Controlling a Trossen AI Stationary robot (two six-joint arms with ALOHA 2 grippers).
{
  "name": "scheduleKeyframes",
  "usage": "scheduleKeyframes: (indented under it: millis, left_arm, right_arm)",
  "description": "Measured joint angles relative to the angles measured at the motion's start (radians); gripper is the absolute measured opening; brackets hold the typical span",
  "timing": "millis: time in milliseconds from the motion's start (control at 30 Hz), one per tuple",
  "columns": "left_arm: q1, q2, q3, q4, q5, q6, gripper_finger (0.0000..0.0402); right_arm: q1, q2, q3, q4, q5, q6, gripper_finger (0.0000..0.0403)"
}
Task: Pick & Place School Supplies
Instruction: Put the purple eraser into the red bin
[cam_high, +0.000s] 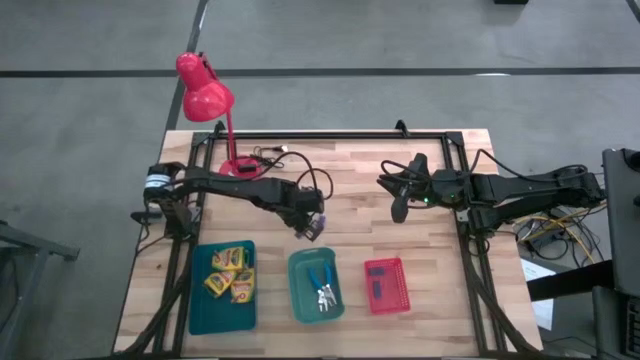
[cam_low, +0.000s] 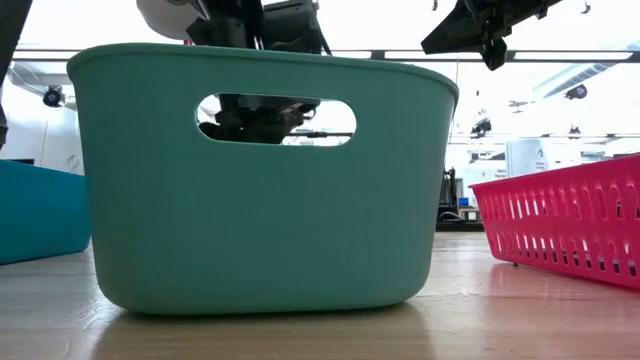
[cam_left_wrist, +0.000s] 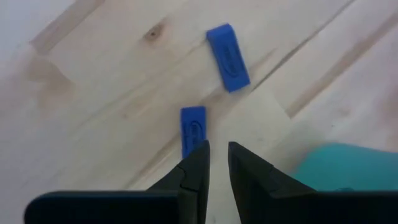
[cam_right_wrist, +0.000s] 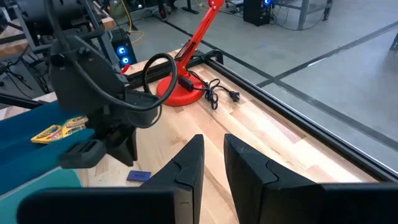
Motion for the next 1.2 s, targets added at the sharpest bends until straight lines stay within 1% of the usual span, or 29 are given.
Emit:
scheduleKeyframes:
  millis: [267,400,567,900,1200]
  left_arm:
    - [0.005,0.0,-0.013,-0.008,-0.008,-0.054,0.0062]
    - [0.005,0.0,-0.013,-0.025,-0.008,-0.115,0.0062]
    - [0.005,0.0,-0.013,-0.084,-0.006,-0.122,0.0062]
    - [0.005,0.0,-0.021,-0.065,-0.006,-0.119,0.0062]
    - [0.008,0.0,-0.033,-0.082,-0.005,-0.116,0.0062]
  right_arm:
    - [0.0,0.0,0.0,0.0,0.0,0.0,0.0059]
    - [0.0,0.0,0.0,0.0,0.0,0.0,0.0059]
    - [0.0,0.0,0.0,0.0,0.0,0.0,0.0059]
    - [0.0,0.0,0.0,0.0,0.0,0.0,0.0059]
    - [0.0,0.0,0.0,0.0,0.0,0.0,0.0059]
